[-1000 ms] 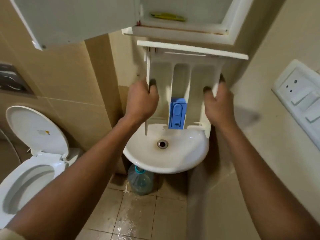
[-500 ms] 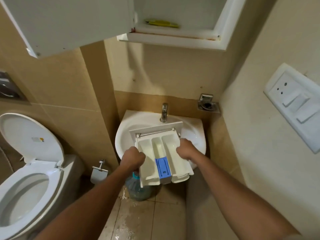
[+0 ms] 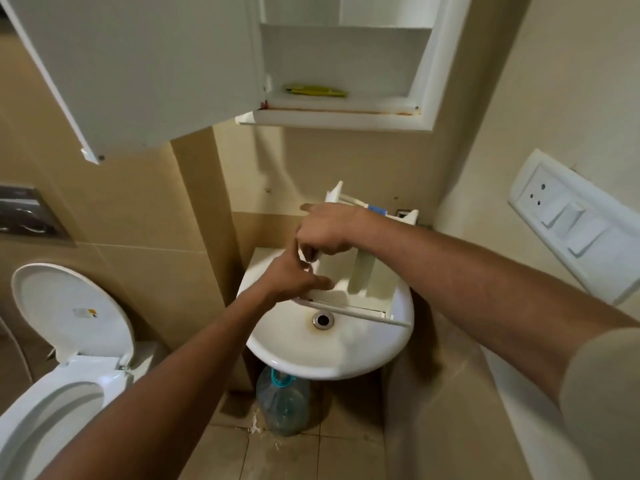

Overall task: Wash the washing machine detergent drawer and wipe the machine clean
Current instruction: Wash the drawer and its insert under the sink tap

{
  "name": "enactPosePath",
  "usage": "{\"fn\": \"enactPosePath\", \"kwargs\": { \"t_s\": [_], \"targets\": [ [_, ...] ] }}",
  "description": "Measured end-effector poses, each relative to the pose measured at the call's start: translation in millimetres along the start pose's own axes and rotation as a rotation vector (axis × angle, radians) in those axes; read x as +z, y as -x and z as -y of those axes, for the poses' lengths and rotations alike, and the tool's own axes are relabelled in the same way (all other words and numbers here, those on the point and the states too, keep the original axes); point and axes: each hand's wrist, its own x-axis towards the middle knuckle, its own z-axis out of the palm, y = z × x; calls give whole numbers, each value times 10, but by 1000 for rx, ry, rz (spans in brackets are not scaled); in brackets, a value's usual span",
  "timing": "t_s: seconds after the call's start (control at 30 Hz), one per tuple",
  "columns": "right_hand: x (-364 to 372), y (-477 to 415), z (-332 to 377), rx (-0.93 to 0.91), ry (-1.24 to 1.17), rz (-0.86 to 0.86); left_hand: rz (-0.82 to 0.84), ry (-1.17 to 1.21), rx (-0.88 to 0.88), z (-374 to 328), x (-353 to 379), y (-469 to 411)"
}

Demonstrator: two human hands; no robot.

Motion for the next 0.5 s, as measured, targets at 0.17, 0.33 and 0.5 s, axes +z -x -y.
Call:
{"fn": "enactPosePath", "kwargs": {
  "t_s": [0.17,0.33,0.5],
  "targets": [
    [23,32,146,-129,236,-260,-8,217,-118,233,144,14],
    [693,410,208,539,-447,-1028,50,317,-208,431,122,71],
    [1300,858,276,1065,-1632,-458,116,311,-232,430,-4,90]
  ]
}}
